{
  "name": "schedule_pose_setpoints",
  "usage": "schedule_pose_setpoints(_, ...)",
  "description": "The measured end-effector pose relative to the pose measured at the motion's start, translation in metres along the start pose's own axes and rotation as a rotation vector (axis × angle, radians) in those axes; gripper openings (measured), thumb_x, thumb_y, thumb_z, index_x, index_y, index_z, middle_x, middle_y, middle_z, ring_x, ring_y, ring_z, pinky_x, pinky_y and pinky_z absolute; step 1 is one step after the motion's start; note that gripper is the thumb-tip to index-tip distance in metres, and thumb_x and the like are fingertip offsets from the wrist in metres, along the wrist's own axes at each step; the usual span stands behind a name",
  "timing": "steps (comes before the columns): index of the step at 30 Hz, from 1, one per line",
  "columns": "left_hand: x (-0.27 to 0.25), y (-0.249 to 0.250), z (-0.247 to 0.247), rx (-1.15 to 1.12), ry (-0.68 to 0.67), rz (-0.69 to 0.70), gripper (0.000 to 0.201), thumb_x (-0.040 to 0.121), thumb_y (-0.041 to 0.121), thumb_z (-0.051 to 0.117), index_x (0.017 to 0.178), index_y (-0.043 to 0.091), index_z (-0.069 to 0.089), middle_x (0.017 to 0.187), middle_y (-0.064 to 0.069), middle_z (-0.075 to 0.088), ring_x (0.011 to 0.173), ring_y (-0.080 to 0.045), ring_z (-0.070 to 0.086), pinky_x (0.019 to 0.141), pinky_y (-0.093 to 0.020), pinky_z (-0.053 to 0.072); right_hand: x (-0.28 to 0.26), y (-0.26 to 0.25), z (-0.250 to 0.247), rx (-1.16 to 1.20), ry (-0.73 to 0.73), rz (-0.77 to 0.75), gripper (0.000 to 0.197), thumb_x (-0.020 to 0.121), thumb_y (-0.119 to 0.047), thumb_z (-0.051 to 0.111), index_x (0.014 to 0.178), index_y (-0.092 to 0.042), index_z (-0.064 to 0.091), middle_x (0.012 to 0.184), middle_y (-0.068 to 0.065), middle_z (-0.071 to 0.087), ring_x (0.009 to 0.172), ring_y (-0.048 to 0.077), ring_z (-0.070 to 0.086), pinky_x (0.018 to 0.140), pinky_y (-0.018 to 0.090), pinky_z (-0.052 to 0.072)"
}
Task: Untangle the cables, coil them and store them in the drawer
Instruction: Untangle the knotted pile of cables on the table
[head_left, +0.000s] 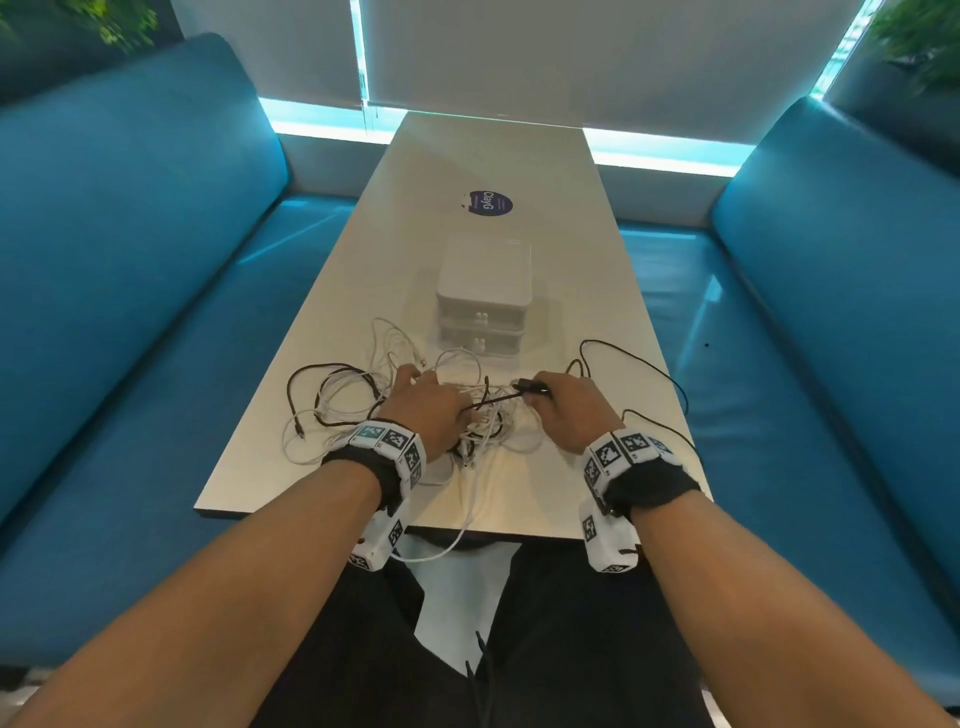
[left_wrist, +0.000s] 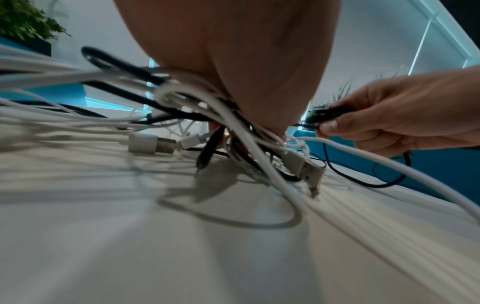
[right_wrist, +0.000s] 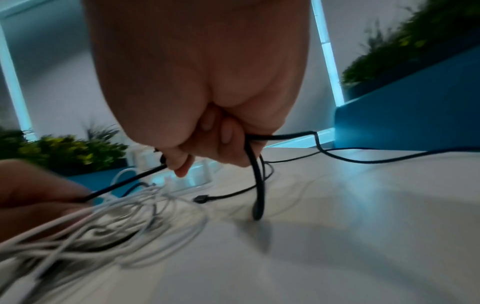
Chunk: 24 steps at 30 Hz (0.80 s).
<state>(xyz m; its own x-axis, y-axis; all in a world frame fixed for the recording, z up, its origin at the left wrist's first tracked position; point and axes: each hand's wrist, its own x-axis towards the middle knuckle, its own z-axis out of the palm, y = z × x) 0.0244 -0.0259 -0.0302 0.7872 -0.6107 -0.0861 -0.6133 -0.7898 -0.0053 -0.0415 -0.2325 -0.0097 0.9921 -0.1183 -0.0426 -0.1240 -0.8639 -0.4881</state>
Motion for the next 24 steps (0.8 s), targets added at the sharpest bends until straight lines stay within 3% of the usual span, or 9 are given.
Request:
schedule_pose_setpoints(3, -0.002, -0.008, 0.0, 0.027, -0.029, -0.032, 0.04, 0.104, 0.044, 0.027, 0.093, 0.031, 0.064, 0.095, 0.008, 0.068, 0.107, -0.021, 0.051, 0.106, -0.047, 0.019, -0.001, 0.027, -0.01, -0.035, 0.049, 0.171, 0.023, 0.099, -0.028, 0.051, 0.109, -0.013, 0.067, 0.101, 0.015, 0.069, 0.092, 0.033, 0.063, 0.073, 0.033, 0.046)
schedule_pose_setpoints(6, -0.001, -0.007, 0.0, 0.11, -0.047, 0.002, 0.029, 0.104, 0.039, 0.033, 0.096, 0.036, 0.061, 0.091, 0.009, 0.064, 0.108, -0.021, 0.052, 0.105, -0.048, 0.019, -0.007, 0.037, -0.01, -0.074, 0.001, 0.217, 0.025, 0.099, -0.029, 0.051, 0.113, -0.014, 0.066, 0.105, 0.016, 0.069, 0.094, 0.033, 0.064, 0.074, 0.032, 0.047)
schedule_pose_setpoints(10, 0.001, 0.005, -0.006, 0.168, -0.074, 0.031, 0.022, 0.101, 0.03, 0.037, 0.092, 0.039, 0.054, 0.095, 0.009, 0.066, 0.108, -0.022, 0.051, 0.106, -0.05, 0.018, -0.009, 0.015, 0.003, 0.051, 0.065, 0.143, 0.03, 0.1, -0.029, 0.051, 0.124, -0.014, 0.061, 0.107, 0.017, 0.068, 0.096, 0.035, 0.064, 0.079, 0.033, 0.049)
schedule_pose_setpoints(13, 0.003, 0.009, -0.007, 0.187, -0.061, 0.048, 0.023, 0.1, 0.031, 0.036, 0.093, 0.036, 0.057, 0.097, 0.008, 0.068, 0.106, -0.023, 0.052, 0.105, -0.051, 0.019, -0.006, -0.004, 0.011, 0.08, 0.106, 0.021, 0.029, 0.101, -0.033, 0.049, 0.112, -0.011, 0.065, 0.096, 0.015, 0.07, 0.089, 0.034, 0.064, 0.072, 0.034, 0.047)
schedule_pose_setpoints(17, 0.002, 0.01, -0.005, 0.159, -0.007, 0.067, 0.032, 0.103, 0.038, 0.033, 0.092, 0.031, 0.061, 0.09, 0.007, 0.069, 0.101, -0.023, 0.054, 0.104, -0.05, 0.022, -0.002, -0.022, 0.025, 0.058, -0.026, -0.105, 0.026, 0.1, -0.031, 0.049, 0.111, -0.015, 0.067, 0.097, 0.01, 0.071, 0.09, 0.028, 0.065, 0.077, 0.039, 0.052)
schedule_pose_setpoints(21, 0.0, 0.009, -0.002, 0.153, 0.019, 0.067, 0.033, 0.103, 0.038, 0.033, 0.1, 0.031, 0.065, 0.088, 0.007, 0.069, 0.1, -0.023, 0.055, 0.103, -0.05, 0.023, -0.004, -0.024, 0.03, 0.061, -0.078, -0.098, 0.023, 0.099, -0.031, 0.053, 0.109, -0.015, 0.066, 0.096, 0.007, 0.07, 0.09, 0.025, 0.063, 0.08, 0.04, 0.051)
schedule_pose_setpoints(24, -0.002, 0.006, -0.001, 0.091, 0.03, 0.059, 0.036, 0.103, 0.044, 0.03, 0.094, 0.031, 0.062, 0.085, 0.007, 0.067, 0.098, -0.021, 0.054, 0.103, -0.048, 0.024, -0.008, -0.021, 0.025, 0.143, -0.064, -0.087, 0.019, 0.096, -0.029, 0.057, 0.104, -0.018, 0.071, 0.092, 0.002, 0.071, 0.087, 0.021, 0.064, 0.079, 0.035, 0.049)
